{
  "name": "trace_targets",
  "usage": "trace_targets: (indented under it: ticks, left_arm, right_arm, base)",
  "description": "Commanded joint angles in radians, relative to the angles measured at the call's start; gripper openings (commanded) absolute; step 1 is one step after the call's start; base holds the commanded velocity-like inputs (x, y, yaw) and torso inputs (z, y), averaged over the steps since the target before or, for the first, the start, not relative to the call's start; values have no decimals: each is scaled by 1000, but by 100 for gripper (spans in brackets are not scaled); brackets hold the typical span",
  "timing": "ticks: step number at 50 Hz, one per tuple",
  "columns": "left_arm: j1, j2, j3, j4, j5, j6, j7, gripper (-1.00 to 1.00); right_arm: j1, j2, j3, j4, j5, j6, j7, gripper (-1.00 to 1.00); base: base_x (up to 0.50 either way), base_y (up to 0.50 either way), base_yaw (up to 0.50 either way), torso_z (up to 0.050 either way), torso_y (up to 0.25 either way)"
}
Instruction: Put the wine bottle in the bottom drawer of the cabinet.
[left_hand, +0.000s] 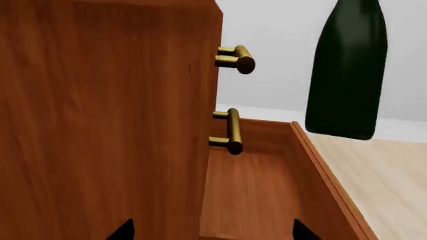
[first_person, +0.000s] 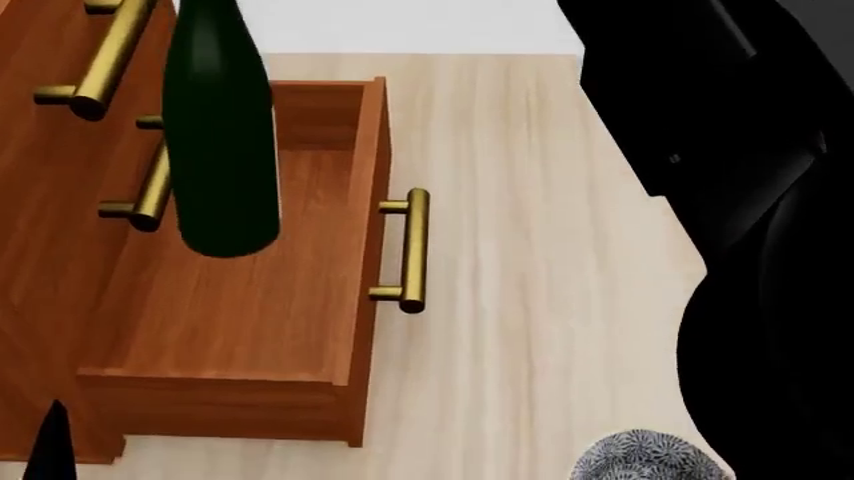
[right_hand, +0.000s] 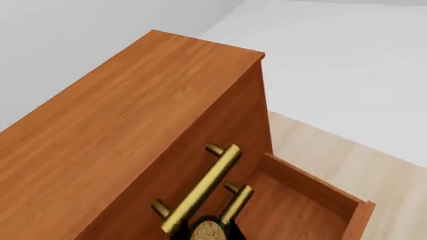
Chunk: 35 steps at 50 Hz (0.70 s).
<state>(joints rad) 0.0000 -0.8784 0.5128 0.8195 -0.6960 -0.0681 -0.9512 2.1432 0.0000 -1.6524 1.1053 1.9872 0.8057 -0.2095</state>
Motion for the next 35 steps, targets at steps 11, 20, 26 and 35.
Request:
trace_targets:
  ticks: [11, 20, 26, 35]
  left_arm:
    - [-6, 9, 7, -6, 9, -10, -2, 100]
    - [-15, 12, 15, 9, 20, -37, -20, 100]
    - [-23, 17, 23, 9, 20, -47, -16, 100]
    - [-20, 15, 22, 9, 18, -42, -14, 100]
  right_arm:
    - [16, 0, 21, 8, 43, 34, -18, -100]
    - [11, 0, 10, 39, 46, 55, -54, -100]
    - [9, 0, 10, 47, 60, 59, -52, -100]
    - [-5, 0, 1, 59, 96, 87, -67, -100]
  base:
    - [0, 0, 0, 0, -184]
    - [0, 0, 0, 0, -181]
    - [0, 0, 0, 0, -176]
    - [0, 0, 0, 0, -171]
